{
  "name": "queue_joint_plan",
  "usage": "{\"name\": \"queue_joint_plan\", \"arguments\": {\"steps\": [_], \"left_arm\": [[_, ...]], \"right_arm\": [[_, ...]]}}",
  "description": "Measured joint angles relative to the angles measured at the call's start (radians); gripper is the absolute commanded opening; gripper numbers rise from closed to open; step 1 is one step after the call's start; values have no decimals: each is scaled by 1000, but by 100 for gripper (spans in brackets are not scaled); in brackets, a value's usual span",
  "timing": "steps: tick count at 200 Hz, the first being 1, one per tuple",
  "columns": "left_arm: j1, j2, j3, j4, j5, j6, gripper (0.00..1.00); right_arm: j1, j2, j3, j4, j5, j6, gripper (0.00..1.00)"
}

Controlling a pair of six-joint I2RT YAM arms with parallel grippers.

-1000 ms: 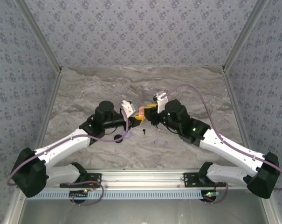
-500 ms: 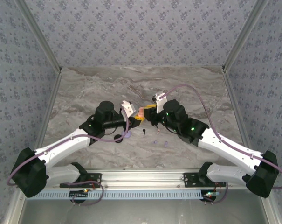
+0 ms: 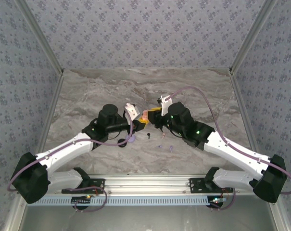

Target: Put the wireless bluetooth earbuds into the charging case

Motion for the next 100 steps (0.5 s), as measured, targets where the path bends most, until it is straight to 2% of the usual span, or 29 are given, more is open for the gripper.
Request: {"name": "queue_joint_plan", "arguments": {"steps": [41, 100], "left_arm": [[0, 5, 0, 0, -4, -4, 14], [0, 7, 0, 0, -11, -11, 15]], "right_arm": [[0, 9, 0, 0, 10, 10, 24], [0, 19, 9, -4, 14, 14, 29]]}}
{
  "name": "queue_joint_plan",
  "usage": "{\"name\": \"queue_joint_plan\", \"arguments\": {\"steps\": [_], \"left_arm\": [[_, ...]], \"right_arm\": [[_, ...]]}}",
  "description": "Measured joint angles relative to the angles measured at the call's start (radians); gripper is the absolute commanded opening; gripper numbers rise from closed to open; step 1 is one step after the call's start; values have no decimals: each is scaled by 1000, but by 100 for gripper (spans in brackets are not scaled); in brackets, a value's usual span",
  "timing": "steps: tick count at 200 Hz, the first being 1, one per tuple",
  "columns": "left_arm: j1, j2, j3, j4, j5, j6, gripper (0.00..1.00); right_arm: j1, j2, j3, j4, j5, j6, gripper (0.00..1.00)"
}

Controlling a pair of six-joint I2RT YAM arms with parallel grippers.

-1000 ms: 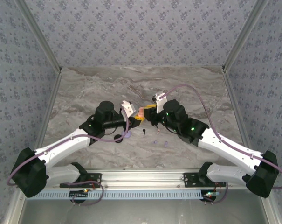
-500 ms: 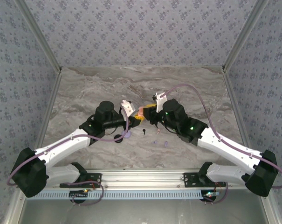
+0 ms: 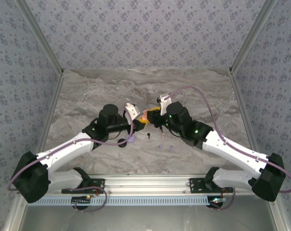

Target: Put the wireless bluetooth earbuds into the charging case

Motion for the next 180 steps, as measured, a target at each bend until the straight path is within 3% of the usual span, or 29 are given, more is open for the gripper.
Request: {"name": "queue_joint_plan", "arguments": {"steps": [85, 142, 180], "left_arm": [[0, 0, 0, 66, -3, 0, 18], [0, 0, -12, 140, -4, 1, 17], [0, 19, -14, 173, -4, 3, 17]], "right_arm": [[-11, 3, 38, -69, -36, -12, 48], [-89, -51, 73, -89, -171, -5, 75], [-161, -100, 104, -92, -268, 9, 85]]}}
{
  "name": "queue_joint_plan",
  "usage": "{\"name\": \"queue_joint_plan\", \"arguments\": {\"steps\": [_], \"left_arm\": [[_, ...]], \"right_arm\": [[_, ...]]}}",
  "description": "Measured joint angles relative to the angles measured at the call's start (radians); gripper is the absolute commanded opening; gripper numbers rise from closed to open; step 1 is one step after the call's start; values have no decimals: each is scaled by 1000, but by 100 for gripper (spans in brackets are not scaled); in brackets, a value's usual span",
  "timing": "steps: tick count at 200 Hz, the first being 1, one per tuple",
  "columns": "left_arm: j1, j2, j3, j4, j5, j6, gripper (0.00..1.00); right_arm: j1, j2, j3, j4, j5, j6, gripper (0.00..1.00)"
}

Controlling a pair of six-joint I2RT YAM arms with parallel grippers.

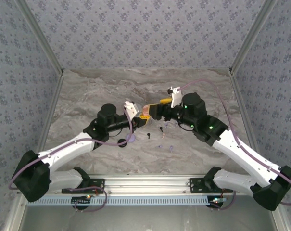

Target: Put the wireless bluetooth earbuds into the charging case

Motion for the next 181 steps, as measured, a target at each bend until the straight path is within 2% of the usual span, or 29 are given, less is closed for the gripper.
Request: {"name": "queue_joint_plan", "arguments": {"steps": [38, 57, 112, 181], "left_arm": [[0, 3, -23, 48, 0, 0, 17], [0, 3, -34, 65, 0, 0, 17], [0, 3, -35, 89, 1, 0, 17], [0, 3, -35, 91, 0, 0, 16]], "right_arm": [[-129, -27, 10, -19, -140, 42, 100], [-173, -18, 10, -40, -215, 58, 100], [-134, 68, 25, -65, -363, 74, 100], [-77, 127, 80, -78, -388, 60, 100]]}}
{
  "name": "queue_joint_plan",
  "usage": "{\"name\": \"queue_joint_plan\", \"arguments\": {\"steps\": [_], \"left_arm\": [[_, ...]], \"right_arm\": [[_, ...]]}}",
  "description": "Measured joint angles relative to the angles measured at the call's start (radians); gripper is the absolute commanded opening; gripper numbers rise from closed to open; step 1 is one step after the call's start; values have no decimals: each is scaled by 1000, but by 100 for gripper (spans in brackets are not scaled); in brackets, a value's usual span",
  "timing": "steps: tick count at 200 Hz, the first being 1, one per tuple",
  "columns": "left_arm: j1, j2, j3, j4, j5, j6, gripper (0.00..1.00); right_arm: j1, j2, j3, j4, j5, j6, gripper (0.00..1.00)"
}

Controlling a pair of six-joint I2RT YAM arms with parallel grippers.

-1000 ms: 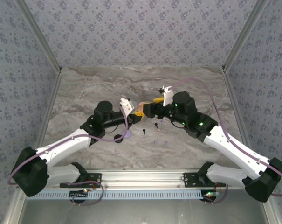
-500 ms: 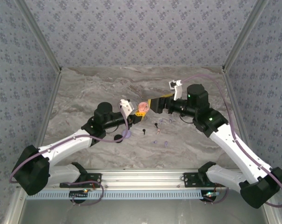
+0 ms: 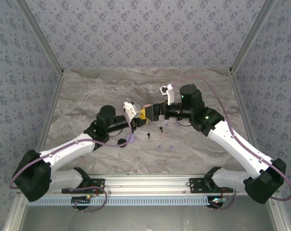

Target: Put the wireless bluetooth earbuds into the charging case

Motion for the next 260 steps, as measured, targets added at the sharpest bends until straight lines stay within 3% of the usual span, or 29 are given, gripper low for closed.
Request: {"name": "queue_joint_plan", "arguments": {"steps": [260], "left_arm": [[1, 2, 0, -2, -12, -1, 16]], "right_arm": [[25, -6, 16, -32, 73, -24, 100]]}}
